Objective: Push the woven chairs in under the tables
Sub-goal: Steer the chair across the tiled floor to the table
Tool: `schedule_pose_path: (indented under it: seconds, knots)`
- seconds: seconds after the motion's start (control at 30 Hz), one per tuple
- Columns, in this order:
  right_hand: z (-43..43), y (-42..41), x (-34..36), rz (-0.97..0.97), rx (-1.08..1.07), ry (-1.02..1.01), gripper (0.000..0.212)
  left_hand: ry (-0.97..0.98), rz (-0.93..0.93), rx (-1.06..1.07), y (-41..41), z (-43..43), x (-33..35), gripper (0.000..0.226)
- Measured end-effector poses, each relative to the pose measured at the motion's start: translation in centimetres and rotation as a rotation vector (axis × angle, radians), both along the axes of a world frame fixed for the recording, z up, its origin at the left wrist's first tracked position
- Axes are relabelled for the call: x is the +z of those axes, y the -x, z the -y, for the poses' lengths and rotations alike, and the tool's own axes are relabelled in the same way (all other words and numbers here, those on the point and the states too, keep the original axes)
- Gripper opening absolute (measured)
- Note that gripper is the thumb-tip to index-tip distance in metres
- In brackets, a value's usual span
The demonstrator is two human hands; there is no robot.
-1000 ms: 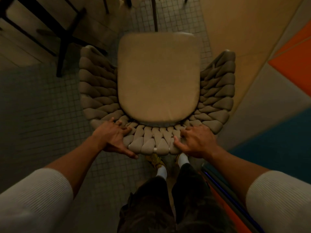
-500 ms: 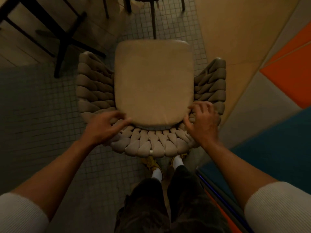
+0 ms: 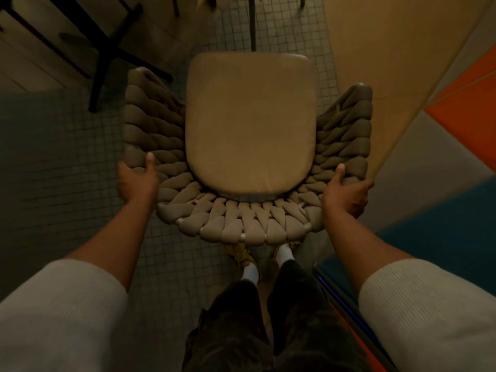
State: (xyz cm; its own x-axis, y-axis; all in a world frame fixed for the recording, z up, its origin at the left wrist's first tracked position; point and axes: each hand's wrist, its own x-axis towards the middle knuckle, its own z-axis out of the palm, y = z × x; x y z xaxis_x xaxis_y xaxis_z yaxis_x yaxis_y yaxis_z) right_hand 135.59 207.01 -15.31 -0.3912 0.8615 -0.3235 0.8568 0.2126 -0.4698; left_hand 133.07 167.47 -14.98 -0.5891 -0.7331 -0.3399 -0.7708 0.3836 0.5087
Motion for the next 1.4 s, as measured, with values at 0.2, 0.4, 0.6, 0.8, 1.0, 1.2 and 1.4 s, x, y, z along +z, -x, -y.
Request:
schedule_pose_path:
  seconds: [0.2, 0.4, 0.6, 0.8, 1.0, 1.2, 1.4]
  knots:
    - [-0.3, 0.2, -0.6, 0.011, 0.039, -0.062, 0.065, 0.093, 0.01, 0.024, 0.2, 0.0, -0.9, 0.07]
    - [-1.0, 0.5, -0.6, 0.013, 0.087, -0.072, 0.064, 0.087, -0.018, 0.076, -1.0, -0.7, -0.5, 0.068]
    - [-2.6, 2.2, -0.4, 0.004, 0.169, -0.08, 0.063, 0.077, 0.003, 0.176, -3.1, -3.3, 0.8, 0.071]
    - [-5.1, 6.0, -0.5, 0.053, 0.302, -0.111, 0.064, 0.022, 0.023, 0.336, -3.7, -6.1, 1.0, 0.074]
    - [-7.7, 9.7, -0.4, 0.05, 0.398, -0.135, 0.066, 0.023, 0.023, 0.442, -2.8, -9.5, 1.2, 0.077]
    - [-9.4, 14.3, 0.3, 0.034, 0.508, -0.13, 0.065, 0.019, -0.005, 0.533, -2.0, -13.1, 1.6, 0.073]
    - [-9.5, 19.9, 0.7, 0.018, 0.667, -0.138, 0.062, -0.008, 0.038, 0.675, -2.0, -15.9, 1.5, 0.079]
